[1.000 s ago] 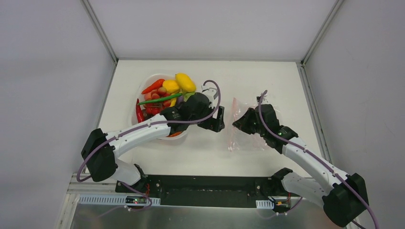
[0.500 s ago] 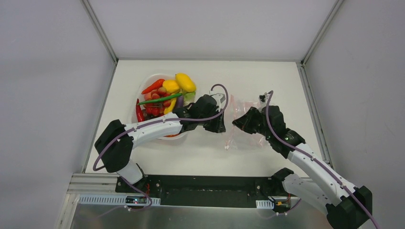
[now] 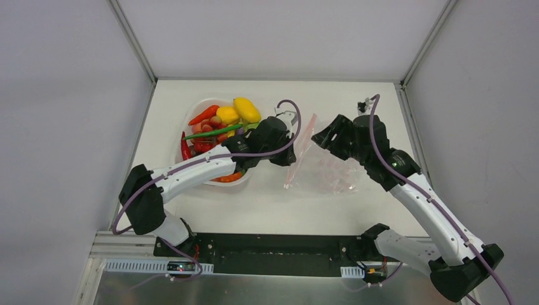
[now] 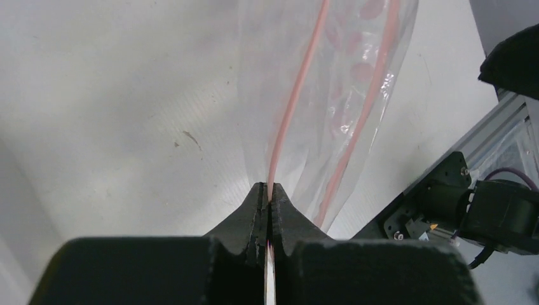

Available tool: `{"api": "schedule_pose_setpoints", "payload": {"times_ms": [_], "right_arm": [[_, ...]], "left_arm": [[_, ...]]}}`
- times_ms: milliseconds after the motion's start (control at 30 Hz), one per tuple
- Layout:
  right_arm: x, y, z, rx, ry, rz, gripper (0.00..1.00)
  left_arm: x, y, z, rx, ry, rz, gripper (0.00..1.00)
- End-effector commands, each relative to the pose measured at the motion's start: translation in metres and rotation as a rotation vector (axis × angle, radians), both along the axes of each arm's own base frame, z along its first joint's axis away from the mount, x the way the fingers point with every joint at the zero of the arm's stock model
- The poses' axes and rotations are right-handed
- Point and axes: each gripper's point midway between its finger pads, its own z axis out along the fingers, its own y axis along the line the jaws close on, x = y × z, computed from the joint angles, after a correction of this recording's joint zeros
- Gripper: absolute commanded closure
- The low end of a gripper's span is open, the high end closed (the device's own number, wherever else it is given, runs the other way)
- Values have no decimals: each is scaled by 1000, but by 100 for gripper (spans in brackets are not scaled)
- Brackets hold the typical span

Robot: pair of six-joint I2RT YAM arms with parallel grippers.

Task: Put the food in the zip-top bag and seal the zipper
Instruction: Open the zipper of the food storage bag.

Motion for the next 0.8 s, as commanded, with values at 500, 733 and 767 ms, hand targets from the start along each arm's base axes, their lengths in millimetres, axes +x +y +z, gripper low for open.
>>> {"api": "schedule_pose_setpoints", "payload": {"times_ms": [500, 733, 767], "right_arm": [[4, 12, 30, -99, 0, -80, 44], [-3, 21, 34, -73, -11, -51, 45], [-2, 20, 32, -75, -11, -56, 45]], "left_arm": [[1, 0, 68, 51, -168, 75, 100], [-1, -5, 68, 42, -169, 70, 100], [-2, -6, 69, 39, -168, 68, 100]]}}
